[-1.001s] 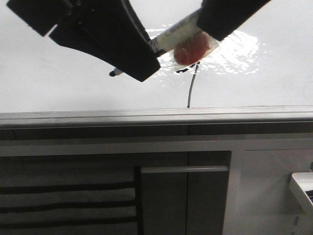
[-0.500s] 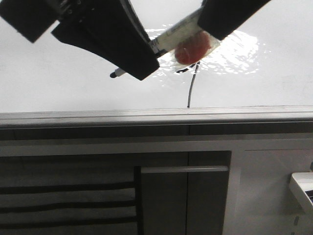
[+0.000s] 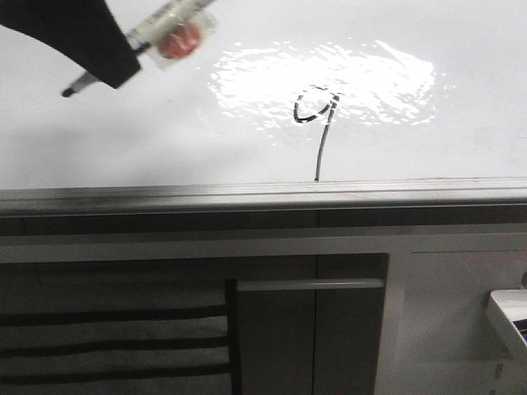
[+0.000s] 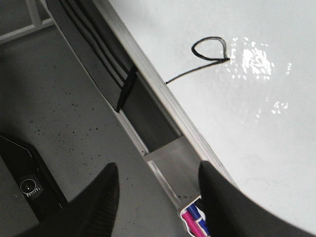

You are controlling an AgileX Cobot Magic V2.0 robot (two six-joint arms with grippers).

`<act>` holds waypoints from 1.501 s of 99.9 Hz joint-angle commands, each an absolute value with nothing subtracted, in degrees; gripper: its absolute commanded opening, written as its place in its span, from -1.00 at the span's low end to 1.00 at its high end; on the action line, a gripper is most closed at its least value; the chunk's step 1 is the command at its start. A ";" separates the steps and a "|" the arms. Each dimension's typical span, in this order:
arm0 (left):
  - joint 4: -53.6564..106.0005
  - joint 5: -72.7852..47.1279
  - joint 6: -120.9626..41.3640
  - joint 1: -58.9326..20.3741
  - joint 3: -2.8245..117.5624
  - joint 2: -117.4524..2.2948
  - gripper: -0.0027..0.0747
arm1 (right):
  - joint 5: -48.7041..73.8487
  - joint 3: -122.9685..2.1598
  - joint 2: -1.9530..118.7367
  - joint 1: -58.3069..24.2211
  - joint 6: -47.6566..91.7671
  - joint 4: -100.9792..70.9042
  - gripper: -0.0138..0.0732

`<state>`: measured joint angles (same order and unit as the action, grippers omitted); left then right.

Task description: Write number 9 on whiteboard

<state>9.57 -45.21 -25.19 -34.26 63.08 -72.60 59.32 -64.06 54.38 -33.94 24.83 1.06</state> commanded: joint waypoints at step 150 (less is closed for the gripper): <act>4.40 -7.88 5.26 -14.41 42.83 -71.23 -0.01 | 57.84 -62.96 51.56 -31.87 22.19 1.80 0.06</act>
<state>3.86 -11.25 4.62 -14.61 41.27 -72.23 61.65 -61.71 52.20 -32.36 23.02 1.18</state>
